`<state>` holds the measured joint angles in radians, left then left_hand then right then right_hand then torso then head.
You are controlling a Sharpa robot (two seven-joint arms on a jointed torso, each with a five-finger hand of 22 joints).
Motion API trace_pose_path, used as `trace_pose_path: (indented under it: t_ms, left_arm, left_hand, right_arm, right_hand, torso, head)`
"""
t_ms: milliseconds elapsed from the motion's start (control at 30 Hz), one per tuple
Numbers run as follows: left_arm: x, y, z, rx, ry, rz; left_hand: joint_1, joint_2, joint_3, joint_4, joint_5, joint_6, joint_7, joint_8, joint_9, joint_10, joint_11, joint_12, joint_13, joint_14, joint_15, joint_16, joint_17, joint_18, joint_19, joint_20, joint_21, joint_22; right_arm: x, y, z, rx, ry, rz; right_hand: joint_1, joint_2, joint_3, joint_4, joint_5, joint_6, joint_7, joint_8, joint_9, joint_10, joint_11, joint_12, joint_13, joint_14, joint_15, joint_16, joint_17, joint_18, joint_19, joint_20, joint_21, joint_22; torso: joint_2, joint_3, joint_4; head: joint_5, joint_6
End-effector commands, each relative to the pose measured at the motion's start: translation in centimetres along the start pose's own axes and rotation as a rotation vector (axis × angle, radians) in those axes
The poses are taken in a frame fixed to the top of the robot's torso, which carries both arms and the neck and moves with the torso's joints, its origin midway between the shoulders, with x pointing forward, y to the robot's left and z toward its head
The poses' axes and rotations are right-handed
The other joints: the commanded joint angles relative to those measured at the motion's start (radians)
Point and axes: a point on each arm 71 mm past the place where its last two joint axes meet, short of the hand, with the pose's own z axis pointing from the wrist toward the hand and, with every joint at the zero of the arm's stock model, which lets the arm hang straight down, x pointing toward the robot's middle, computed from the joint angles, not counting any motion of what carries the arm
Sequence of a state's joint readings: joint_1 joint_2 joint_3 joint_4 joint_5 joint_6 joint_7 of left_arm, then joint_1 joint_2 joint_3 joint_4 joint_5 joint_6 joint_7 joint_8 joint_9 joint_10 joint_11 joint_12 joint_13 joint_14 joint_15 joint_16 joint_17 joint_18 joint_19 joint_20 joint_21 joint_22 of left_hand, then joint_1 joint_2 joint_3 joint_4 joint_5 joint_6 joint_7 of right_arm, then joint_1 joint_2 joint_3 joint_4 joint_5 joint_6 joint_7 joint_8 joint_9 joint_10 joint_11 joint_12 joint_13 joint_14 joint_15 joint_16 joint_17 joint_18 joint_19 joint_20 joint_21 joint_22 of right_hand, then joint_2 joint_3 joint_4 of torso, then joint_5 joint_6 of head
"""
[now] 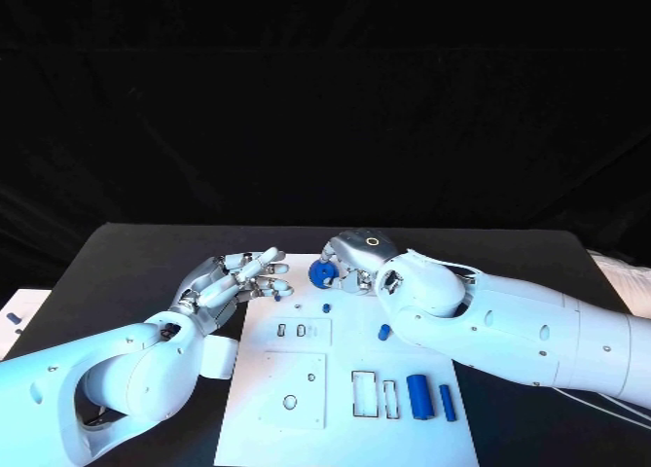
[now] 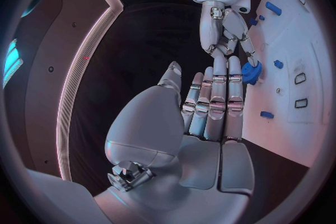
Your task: Assemble the parts on the task board
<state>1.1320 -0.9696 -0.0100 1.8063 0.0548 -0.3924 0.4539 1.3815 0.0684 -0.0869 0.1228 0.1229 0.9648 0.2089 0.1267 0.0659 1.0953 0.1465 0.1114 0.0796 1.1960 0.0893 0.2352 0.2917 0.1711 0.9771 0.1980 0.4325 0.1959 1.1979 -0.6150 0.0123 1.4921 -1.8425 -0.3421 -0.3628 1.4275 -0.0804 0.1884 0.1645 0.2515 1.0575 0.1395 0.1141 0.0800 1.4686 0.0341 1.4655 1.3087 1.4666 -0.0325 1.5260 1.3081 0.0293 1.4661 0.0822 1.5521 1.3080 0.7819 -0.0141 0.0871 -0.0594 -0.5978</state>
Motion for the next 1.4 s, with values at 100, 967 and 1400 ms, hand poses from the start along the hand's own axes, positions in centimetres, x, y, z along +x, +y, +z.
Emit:
trace_pose_path:
  t_ms: [100, 967, 1400]
  left_arm:
    - [0.3, -0.1, 0.1, 0.004, 0.024, -0.013]
    - [0.3, 0.0, 0.1, 0.002, 0.025, -0.013]
    - [0.2, 0.0, 0.1, -0.001, 0.025, -0.013]
  left_hand:
    - [0.005, 0.007, 0.0, -0.007, -0.001, -0.001, 0.008, -0.007, 0.0, -0.003, 0.006, -0.007, -0.001, 0.001, 0.002, -0.003, 0.001, 0.01, -0.003, 0.001, -0.004, -0.001]
    - [0.006, 0.008, 0.0, -0.008, -0.001, -0.001, 0.008, -0.007, 0.0, -0.003, 0.006, -0.008, -0.001, 0.0, 0.002, -0.004, 0.002, 0.01, -0.003, 0.001, -0.004, -0.001]
    - [0.006, 0.008, 0.0, -0.008, -0.001, -0.001, 0.008, -0.007, 0.0, -0.003, 0.006, -0.008, -0.001, 0.0, 0.002, -0.004, 0.002, 0.01, -0.003, 0.001, -0.004, -0.001]
  right_arm:
    - [0.6, 0.4, 0.6, -0.005, 0.017, -0.013]
    - [1.9, 0.5, 1.6, 0.03, 0.067, -0.027]
    - [1.8, 0.2, 1.3, 0.034, 0.06, -0.002]
  right_hand:
    - [-0.015, -0.002, 0.006, 0.001, -0.003, 0.043, -0.026, -0.007, 0.02, 0.057, -0.005, -0.002, 0.182, 0.085, -0.006, 0.003, 0.17, -0.02, 0.076, -0.007, 0.004, 0.226]
    - [-0.095, -0.067, 0.009, 0.053, -0.137, -0.166, 0.021, -0.054, -0.015, 0.008, 0.038, -0.11, 0.116, 0.081, 0.032, -0.007, 0.154, -0.013, 0.053, 0.029, -0.009, 0.197]
    - [-0.203, -0.056, 0.02, 0.128, -0.061, -0.159, 0.021, -0.042, -0.007, 0.006, 0.04, -0.115, 0.115, 0.082, 0.036, -0.005, 0.159, -0.013, 0.053, 0.034, -0.009, 0.198]
  torso:
    - [0.001, 0.0006, -0.0011]
    - [0.001, 0.0024, -0.0033]
    - [0.001, 0.0025, -0.0031]
  head:
    - [0.005, -0.002]
    - [0.007, -0.004]
    - [0.006, -0.005]
